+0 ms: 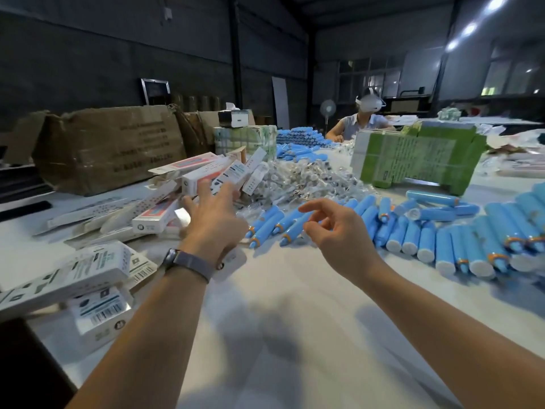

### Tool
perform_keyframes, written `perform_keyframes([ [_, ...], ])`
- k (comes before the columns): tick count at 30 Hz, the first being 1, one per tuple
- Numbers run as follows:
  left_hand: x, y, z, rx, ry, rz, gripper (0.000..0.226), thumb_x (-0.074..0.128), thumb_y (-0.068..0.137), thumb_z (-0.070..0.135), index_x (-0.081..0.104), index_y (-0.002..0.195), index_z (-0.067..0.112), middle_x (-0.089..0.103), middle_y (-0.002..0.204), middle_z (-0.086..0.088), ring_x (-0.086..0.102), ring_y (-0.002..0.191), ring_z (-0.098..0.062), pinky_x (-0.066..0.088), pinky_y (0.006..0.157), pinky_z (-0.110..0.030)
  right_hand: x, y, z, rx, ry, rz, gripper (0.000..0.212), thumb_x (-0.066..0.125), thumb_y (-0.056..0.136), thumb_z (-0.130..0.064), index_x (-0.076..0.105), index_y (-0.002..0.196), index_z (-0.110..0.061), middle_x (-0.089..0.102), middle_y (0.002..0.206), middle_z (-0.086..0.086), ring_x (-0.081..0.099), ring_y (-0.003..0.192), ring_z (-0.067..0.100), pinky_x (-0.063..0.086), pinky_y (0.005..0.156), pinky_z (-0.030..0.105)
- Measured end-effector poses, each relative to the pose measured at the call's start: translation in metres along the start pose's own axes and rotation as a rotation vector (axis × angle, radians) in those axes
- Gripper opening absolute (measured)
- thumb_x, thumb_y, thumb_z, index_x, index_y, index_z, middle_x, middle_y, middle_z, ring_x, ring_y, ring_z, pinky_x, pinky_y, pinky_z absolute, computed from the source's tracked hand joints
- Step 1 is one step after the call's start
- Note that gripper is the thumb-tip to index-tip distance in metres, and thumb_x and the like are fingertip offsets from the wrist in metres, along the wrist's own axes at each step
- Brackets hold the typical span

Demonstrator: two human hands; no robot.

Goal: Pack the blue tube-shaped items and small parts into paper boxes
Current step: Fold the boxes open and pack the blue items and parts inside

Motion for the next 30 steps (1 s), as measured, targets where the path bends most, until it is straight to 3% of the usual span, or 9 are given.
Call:
perform_keyframes([
  [3,-0.015,-0.001,0.039,0.077,-0.555,0.009,0.054,0.046,0.077,-0.006,0.058,0.113,0.033,0.051,0.123,-0.005,0.064,0.091,-0.014,0.053,0.067,-0.026,-0.006,0.002,-0.006,-0.045,-0.006,-0.006,0.045,0.065,0.082,-0.003,0.061,0.103,-0.044,0.059,0.079,-0.016,0.053,0.059,0.002,0.046,0.061,0.023],
  [4,-0.014,-0.002,0.051,0.074,-0.736,-0.043,0.055,0.044,0.078,-0.009,0.062,0.114,0.029,0.057,0.108,-0.004,0.063,0.068,-0.005,0.048,0.048,-0.019,-0.005,0.001,-0.011,-0.085,-0.024,-0.042,0.055,0.067,0.080,-0.002,0.058,0.113,-0.046,0.057,0.090,-0.016,0.056,0.067,0.002,0.046,0.064,0.019],
  [6,-0.005,-0.005,0.073,0.039,-0.892,-0.175,0.054,0.039,0.081,-0.014,0.064,0.113,0.021,0.057,0.098,0.002,0.058,0.067,-0.002,0.041,0.038,-0.012,-0.003,-0.002,-0.023,-0.208,-0.087,-0.124,0.075,0.073,0.077,-0.001,0.048,0.130,-0.047,0.051,0.112,-0.015,0.057,0.089,0.003,0.043,0.073,0.011],
  [12,0.061,-0.022,0.097,-0.127,-1.150,-0.606,0.034,0.024,0.104,-0.002,0.048,0.079,0.001,0.045,0.079,-0.011,0.052,0.063,-0.016,0.044,0.055,-0.019,-0.010,-0.009,-0.035,-0.436,-0.376,-0.228,0.072,0.088,0.071,-0.024,0.056,0.136,-0.022,0.046,0.141,0.010,0.046,0.128,0.030,0.041,0.104,0.050],
  [17,0.093,-0.064,0.102,-0.289,-1.395,-0.832,0.046,0.037,0.098,0.030,0.068,0.080,0.002,0.063,0.087,-0.019,0.062,0.077,-0.027,0.042,0.081,-0.036,-0.026,-0.008,-0.028,-0.404,-0.373,-0.231,0.059,0.090,0.068,-0.027,0.065,0.122,-0.020,0.062,0.120,0.000,0.057,0.111,0.021,0.045,0.095,0.042],
  [20,0.099,-0.067,0.107,-0.154,-1.302,-0.730,0.048,0.031,0.100,0.053,0.066,0.110,0.021,0.062,0.101,-0.003,0.051,0.104,-0.024,0.035,0.097,-0.048,-0.057,0.002,-0.017,-0.167,-0.282,0.026,0.051,0.084,0.065,-0.049,0.061,0.103,-0.023,0.065,0.093,-0.011,0.057,0.081,0.012,0.046,0.072,0.033],
  [23,0.099,-0.075,0.129,0.147,-1.256,-0.608,0.059,0.031,0.098,0.064,0.059,0.133,0.026,0.066,0.130,0.003,0.058,0.123,-0.012,0.040,0.108,-0.046,-0.069,0.007,-0.002,0.067,-0.150,0.112,0.066,0.072,0.056,-0.066,0.051,0.105,-0.026,0.065,0.088,-0.014,0.060,0.075,0.006,0.051,0.073,0.036],
  [27,0.112,-0.095,0.141,0.568,-1.263,-0.562,0.058,0.060,0.095,0.040,0.039,0.147,0.028,0.055,0.145,0.001,0.049,0.137,-0.017,0.044,0.110,-0.039,-0.071,0.007,0.005,0.149,-0.111,0.071,0.077,0.063,0.046,-0.083,0.047,0.107,-0.038,0.062,0.074,-0.024,0.060,0.064,-0.007,0.045,0.065,0.025],
  [30,0.122,-0.093,0.135,0.603,-1.255,-0.536,0.058,0.069,0.089,0.026,0.045,0.139,0.043,0.063,0.133,0.001,0.057,0.127,-0.020,0.050,0.102,-0.042,-0.067,0.009,0.007,0.149,-0.104,-0.008,0.076,0.064,0.043,-0.082,0.052,0.100,-0.033,0.063,0.078,-0.021,0.060,0.065,-0.003,0.046,0.061,0.021],
])
Point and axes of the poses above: each hand's wrist, its own y-axis towards the middle knuckle, its own x-axis out of the palm, z = x × y, the point moved 9 cm from there along y, towards the middle knuckle
